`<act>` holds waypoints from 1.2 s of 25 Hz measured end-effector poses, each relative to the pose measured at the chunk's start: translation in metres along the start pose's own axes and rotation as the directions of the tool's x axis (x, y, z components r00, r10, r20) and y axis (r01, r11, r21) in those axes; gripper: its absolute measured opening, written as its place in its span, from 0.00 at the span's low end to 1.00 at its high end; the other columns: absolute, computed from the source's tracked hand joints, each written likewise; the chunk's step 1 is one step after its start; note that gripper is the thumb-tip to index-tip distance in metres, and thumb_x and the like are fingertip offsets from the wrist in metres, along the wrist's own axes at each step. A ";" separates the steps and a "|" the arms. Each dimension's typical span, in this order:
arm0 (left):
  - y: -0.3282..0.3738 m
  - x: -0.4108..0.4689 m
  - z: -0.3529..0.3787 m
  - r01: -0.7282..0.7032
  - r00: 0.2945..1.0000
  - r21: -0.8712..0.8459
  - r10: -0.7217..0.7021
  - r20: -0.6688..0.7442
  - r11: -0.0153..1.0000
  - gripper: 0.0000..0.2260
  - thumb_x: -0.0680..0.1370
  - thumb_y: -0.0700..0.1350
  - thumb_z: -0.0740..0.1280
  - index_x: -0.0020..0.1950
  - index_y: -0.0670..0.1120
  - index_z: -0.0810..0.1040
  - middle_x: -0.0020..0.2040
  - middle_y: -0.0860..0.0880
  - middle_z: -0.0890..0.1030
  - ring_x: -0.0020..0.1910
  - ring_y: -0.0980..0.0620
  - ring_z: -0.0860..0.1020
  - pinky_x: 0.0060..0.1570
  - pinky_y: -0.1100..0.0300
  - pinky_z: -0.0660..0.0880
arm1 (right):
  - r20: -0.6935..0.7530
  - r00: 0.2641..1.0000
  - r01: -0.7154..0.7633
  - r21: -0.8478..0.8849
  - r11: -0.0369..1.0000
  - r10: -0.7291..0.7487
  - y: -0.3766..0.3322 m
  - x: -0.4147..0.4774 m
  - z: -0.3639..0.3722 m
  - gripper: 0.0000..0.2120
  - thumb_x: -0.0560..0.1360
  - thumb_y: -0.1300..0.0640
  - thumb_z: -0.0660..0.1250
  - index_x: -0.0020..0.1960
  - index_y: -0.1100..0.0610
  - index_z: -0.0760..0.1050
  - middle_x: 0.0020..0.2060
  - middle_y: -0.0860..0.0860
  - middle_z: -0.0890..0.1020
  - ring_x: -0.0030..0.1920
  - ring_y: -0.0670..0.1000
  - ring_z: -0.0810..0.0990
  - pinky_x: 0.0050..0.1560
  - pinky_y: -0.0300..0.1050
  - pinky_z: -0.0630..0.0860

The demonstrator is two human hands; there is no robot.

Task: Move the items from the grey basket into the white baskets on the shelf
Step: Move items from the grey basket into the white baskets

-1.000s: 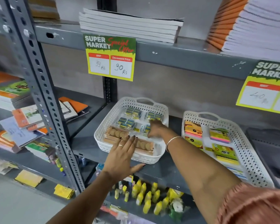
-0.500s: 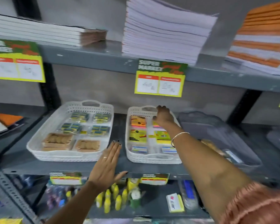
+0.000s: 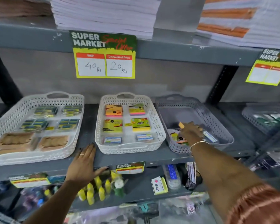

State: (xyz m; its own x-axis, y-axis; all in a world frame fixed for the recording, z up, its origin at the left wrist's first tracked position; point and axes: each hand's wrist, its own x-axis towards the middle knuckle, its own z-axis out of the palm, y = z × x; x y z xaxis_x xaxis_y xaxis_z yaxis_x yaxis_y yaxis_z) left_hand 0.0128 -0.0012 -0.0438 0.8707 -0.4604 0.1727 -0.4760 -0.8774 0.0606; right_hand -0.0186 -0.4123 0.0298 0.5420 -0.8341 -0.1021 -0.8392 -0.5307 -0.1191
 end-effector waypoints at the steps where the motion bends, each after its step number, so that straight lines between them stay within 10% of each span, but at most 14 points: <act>1: 0.001 0.000 -0.001 -0.004 1.000 0.011 0.004 -0.007 1.000 0.49 0.68 0.75 0.40 0.65 0.37 0.72 0.63 0.40 0.77 0.60 0.42 0.76 0.61 0.47 0.70 | -0.002 1.000 0.010 -0.007 1.000 -0.010 0.001 0.003 0.002 0.34 0.69 0.54 0.73 0.70 0.60 0.64 0.68 0.61 0.69 0.69 0.63 0.67 0.66 0.56 0.69; 11: 0.004 -0.001 -0.010 -0.026 1.000 0.011 0.026 0.006 1.000 0.46 0.70 0.74 0.41 0.63 0.38 0.74 0.59 0.42 0.79 0.57 0.44 0.78 0.58 0.49 0.74 | -0.153 0.983 0.121 0.112 0.986 -0.103 -0.030 0.005 -0.028 0.25 0.79 0.57 0.59 0.72 0.68 0.62 0.70 0.65 0.66 0.71 0.63 0.63 0.68 0.57 0.66; 15: 0.001 -0.008 -0.023 -0.080 0.996 0.035 0.082 -0.041 0.996 0.40 0.72 0.71 0.47 0.63 0.40 0.74 0.60 0.44 0.79 0.59 0.46 0.77 0.65 0.54 0.59 | -0.258 0.939 0.280 0.196 0.940 -0.226 -0.108 -0.027 -0.060 0.25 0.74 0.51 0.64 0.67 0.62 0.70 0.65 0.62 0.72 0.67 0.62 0.70 0.63 0.52 0.71; 21: -0.063 -0.023 -0.074 -0.005 0.958 0.128 0.042 -0.283 0.992 0.33 0.74 0.64 0.53 0.68 0.39 0.63 0.65 0.40 0.74 0.67 0.45 0.64 0.66 0.49 0.55 | -0.233 0.713 0.688 0.050 0.724 -0.661 -0.248 -0.141 -0.067 0.19 0.74 0.49 0.64 0.60 0.59 0.74 0.58 0.59 0.77 0.62 0.60 0.72 0.57 0.48 0.72; 26: -0.136 -0.043 -0.090 0.217 0.969 0.143 -0.196 -0.148 0.966 0.41 0.74 0.68 0.41 0.66 0.37 0.70 0.64 0.40 0.75 0.64 0.42 0.72 0.65 0.49 0.58 | -0.048 0.485 0.866 0.167 0.471 -0.873 -0.310 -0.228 -0.018 0.25 0.69 0.44 0.68 0.59 0.59 0.76 0.60 0.60 0.77 0.64 0.60 0.74 0.59 0.49 0.74; 30: -0.143 -0.046 -0.081 0.249 0.959 0.147 -0.222 -0.174 0.957 0.41 0.71 0.70 0.51 0.65 0.36 0.71 0.62 0.40 0.77 0.61 0.43 0.75 0.65 0.53 0.58 | 0.179 0.330 0.928 0.119 0.353 -0.927 -0.321 -0.265 0.020 0.31 0.69 0.39 0.68 0.59 0.62 0.75 0.62 0.61 0.75 0.66 0.60 0.70 0.63 0.51 0.71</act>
State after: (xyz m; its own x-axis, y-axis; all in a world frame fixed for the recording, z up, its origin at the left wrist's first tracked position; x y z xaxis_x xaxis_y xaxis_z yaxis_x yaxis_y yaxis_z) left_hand 0.0309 0.1566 0.0195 0.9195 -0.2232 0.3235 -0.2210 -0.9743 -0.0440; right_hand 0.1085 -0.0181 0.0753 0.9647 0.2437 -0.0998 0.2121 -0.9437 -0.2540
